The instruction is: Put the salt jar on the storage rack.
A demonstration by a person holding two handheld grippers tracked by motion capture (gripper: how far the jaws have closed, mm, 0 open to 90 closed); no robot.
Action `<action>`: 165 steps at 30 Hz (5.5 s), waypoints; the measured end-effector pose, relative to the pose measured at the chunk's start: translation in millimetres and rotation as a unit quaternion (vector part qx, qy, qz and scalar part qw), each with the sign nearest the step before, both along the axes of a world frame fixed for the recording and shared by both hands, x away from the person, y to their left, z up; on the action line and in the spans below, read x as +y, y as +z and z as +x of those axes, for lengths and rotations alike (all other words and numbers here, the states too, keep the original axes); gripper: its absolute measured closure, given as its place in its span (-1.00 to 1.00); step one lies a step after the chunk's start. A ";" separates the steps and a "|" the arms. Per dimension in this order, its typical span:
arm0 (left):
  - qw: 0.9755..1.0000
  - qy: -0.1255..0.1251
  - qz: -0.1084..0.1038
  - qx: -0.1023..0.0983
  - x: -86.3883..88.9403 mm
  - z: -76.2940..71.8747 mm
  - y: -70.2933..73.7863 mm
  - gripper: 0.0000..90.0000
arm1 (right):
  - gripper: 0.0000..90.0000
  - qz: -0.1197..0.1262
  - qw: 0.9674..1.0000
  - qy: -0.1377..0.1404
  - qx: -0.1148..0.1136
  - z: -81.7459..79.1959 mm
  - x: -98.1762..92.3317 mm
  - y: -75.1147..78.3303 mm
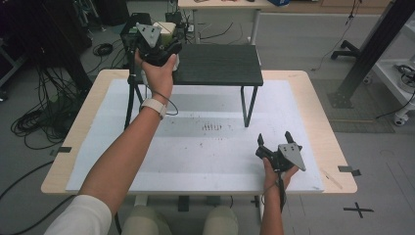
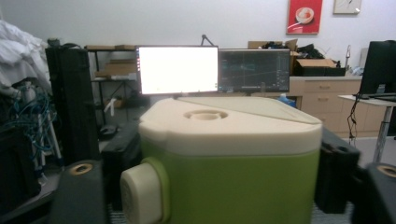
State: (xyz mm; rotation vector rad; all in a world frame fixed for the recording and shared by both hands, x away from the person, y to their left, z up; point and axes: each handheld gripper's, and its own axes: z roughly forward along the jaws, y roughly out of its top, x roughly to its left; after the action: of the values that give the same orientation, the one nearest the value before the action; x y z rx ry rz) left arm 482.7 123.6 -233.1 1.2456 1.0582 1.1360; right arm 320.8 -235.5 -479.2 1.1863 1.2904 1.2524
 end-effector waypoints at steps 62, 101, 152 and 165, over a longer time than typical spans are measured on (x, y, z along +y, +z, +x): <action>0.996 -0.029 -0.008 -0.084 41.0 -110.0 -32.5 -0.91 | -0.86 -0.001 1.000 0.000 0.003 0.4 0.1 0.1; 0.999 -0.033 0.001 -0.011 108.0 -145.4 -152.1 -0.92 | -0.86 -0.007 1.000 -0.002 0.006 0.6 0.9 0.3; 0.998 -0.040 -0.013 0.049 129.9 -148.1 -227.8 -0.89 | -0.86 -0.009 1.000 -0.006 0.007 0.5 1.7 0.2; 0.998 -0.039 -0.010 0.043 129.4 -149.5 -228.7 -0.91 | -0.86 -0.009 1.000 -0.006 0.006 0.4 1.6 0.2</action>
State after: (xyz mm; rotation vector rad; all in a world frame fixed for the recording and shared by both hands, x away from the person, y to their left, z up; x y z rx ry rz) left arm 333.2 253.0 -461.8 1.3186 1.0733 1.0176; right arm 321.2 -233.9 -479.0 1.1878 1.2993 1.2246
